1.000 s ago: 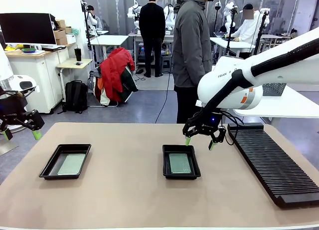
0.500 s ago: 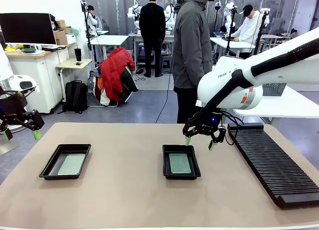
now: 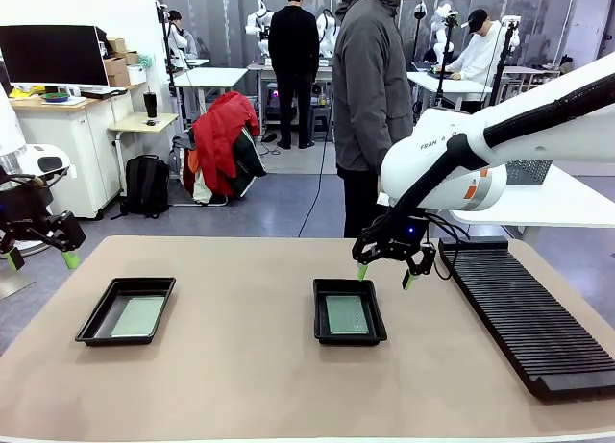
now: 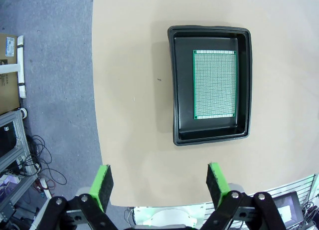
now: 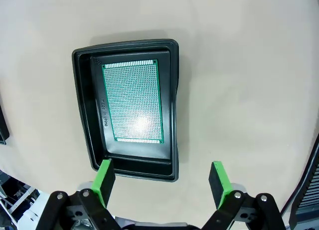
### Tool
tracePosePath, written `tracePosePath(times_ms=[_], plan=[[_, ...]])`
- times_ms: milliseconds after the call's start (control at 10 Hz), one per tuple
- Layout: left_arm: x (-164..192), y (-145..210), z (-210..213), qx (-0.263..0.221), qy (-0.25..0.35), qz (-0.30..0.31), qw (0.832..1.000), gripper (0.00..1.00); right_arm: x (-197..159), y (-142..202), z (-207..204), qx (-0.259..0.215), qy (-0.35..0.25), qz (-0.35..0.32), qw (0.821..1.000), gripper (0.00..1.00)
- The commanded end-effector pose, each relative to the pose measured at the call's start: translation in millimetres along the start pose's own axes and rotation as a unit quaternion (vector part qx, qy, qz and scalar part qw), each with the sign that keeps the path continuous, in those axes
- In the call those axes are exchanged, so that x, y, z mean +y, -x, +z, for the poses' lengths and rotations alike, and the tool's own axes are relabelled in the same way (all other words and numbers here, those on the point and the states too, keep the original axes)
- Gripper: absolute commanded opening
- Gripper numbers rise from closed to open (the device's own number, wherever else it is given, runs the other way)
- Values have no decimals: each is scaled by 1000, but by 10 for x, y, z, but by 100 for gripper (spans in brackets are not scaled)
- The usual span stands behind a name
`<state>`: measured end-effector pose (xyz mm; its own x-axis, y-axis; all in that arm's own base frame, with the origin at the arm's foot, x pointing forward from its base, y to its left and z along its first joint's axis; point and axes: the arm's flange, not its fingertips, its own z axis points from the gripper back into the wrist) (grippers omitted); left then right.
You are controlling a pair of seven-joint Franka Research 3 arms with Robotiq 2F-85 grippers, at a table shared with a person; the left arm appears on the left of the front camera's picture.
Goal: Inspect and transfer BCBs to ESD trays.
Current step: Pick up the ESD tray and place it on the left side of the table.
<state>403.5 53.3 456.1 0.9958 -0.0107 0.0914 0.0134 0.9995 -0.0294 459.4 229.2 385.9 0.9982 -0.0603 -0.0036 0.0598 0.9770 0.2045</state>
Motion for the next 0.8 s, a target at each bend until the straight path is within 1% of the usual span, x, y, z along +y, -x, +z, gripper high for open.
tracePosePath(times_ms=[0, 200, 300, 500, 700], plan=[[11, 9, -14, 0, 1, -3, 1000, 100, 5, -9, -16, -3, -1, 0, 1000, 100], [0, 0, 0, 0, 0, 0, 1000, 100, 0, 0, 0, 0, 0, 0, 1000, 100], [-164, 7, 51, -4, 2, 13, 1000, 100, -147, 59, 96, -2, -36, 1, 999, 100], [-502, 30, 83, -12, 14, 39, 999, 100, -408, 120, 223, 1, -81, 7, 997, 100], [-924, 56, 89, -10, 23, 53, 998, 100, -688, 151, 347, 2, -123, 19, 992, 100]])
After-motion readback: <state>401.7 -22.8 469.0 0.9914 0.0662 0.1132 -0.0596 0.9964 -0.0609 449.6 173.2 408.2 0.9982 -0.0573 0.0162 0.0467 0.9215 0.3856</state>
